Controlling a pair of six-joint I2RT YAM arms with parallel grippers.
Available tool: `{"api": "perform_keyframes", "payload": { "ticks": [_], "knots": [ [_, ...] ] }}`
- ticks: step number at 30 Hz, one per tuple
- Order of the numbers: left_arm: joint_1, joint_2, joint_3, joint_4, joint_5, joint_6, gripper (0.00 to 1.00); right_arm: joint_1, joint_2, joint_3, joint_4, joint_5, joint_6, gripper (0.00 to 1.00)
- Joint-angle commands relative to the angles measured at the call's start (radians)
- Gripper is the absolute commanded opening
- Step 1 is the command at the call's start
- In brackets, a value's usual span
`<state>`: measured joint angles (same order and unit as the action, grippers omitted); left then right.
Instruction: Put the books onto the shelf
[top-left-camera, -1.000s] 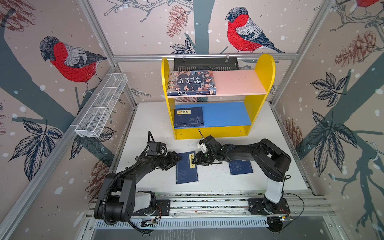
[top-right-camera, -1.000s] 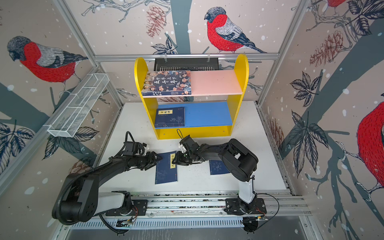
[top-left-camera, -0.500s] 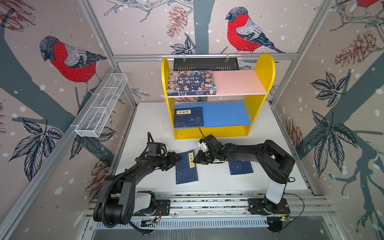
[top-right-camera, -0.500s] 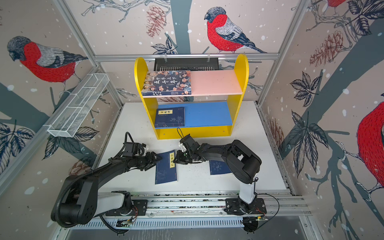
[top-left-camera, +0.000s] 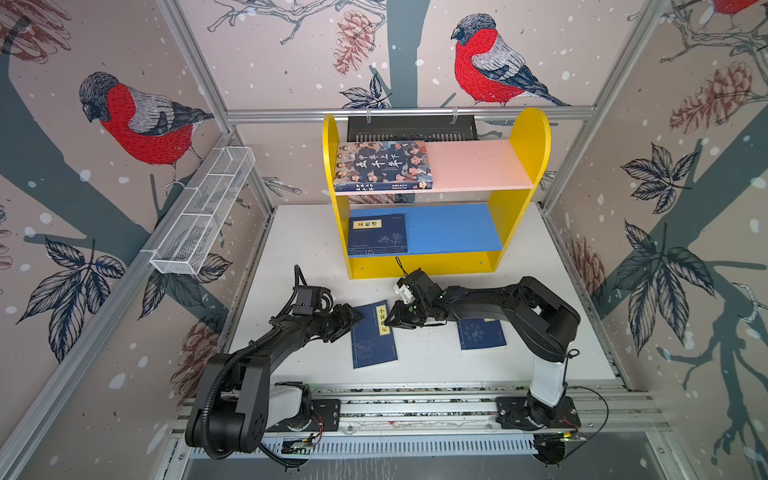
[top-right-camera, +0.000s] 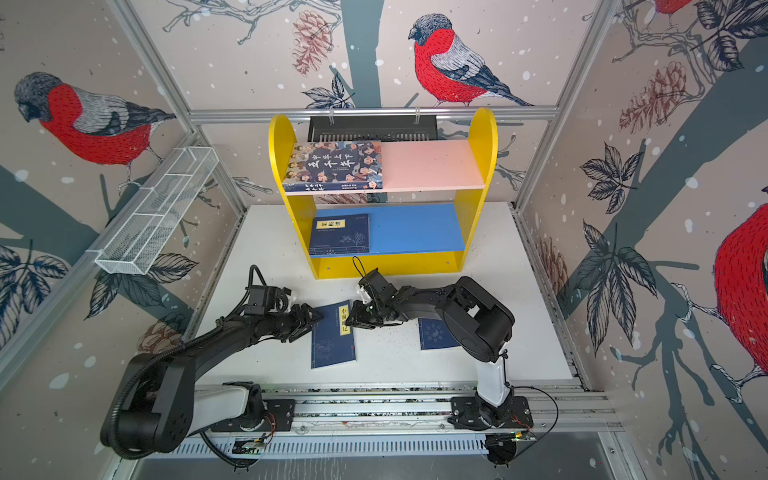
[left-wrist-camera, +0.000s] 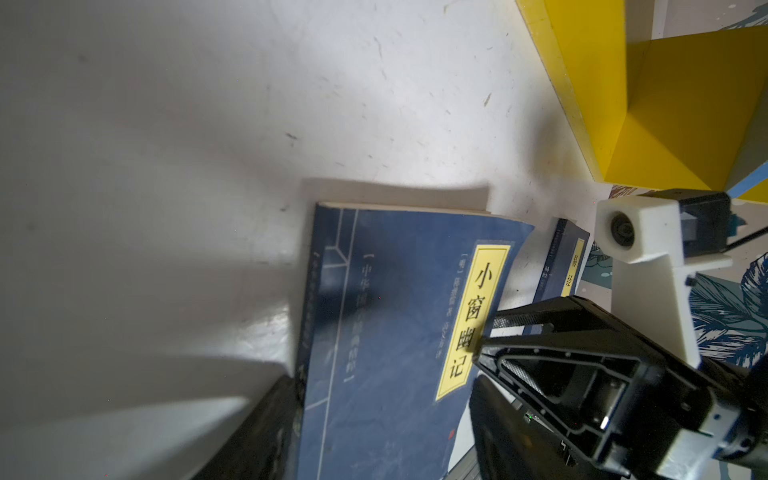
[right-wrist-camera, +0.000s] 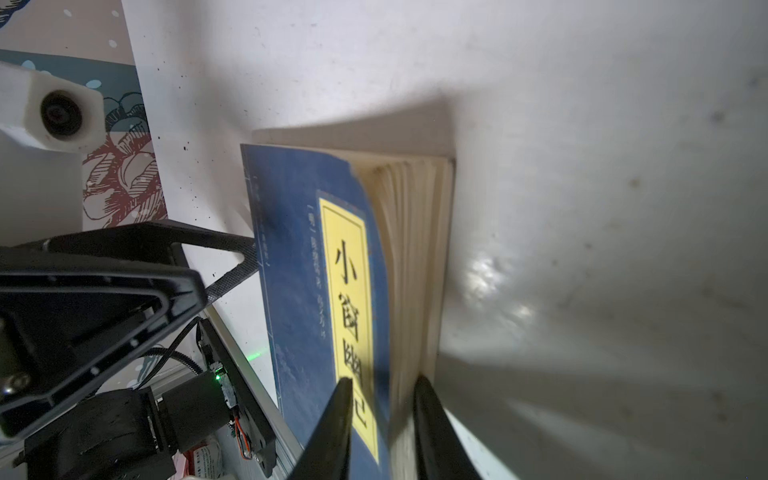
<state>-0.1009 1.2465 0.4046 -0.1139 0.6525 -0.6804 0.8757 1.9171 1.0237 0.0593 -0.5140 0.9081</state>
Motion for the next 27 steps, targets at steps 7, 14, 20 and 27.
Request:
{"api": "perform_keyframes", "payload": {
  "ticks": [7, 14, 20, 27],
  "knots": [
    [0.003, -0.007, 0.0, 0.026, 0.02, -0.02, 0.68, -0.005, -0.007, 0.003, 0.014, -0.007, -0.036, 0.01],
    [0.035, -0.029, 0.005, -0.004, 0.015, -0.007, 0.68, -0.043, -0.089, -0.053, 0.081, -0.082, -0.031, 0.0],
    [0.036, -0.025, -0.021, 0.036, 0.052, -0.023, 0.66, -0.077, -0.107, -0.086, 0.14, -0.167, -0.017, 0.0],
    [0.005, -0.003, -0.053, 0.102, 0.112, -0.051, 0.63, -0.076, -0.081, -0.07, 0.14, -0.213, -0.027, 0.0]
  ]
}}
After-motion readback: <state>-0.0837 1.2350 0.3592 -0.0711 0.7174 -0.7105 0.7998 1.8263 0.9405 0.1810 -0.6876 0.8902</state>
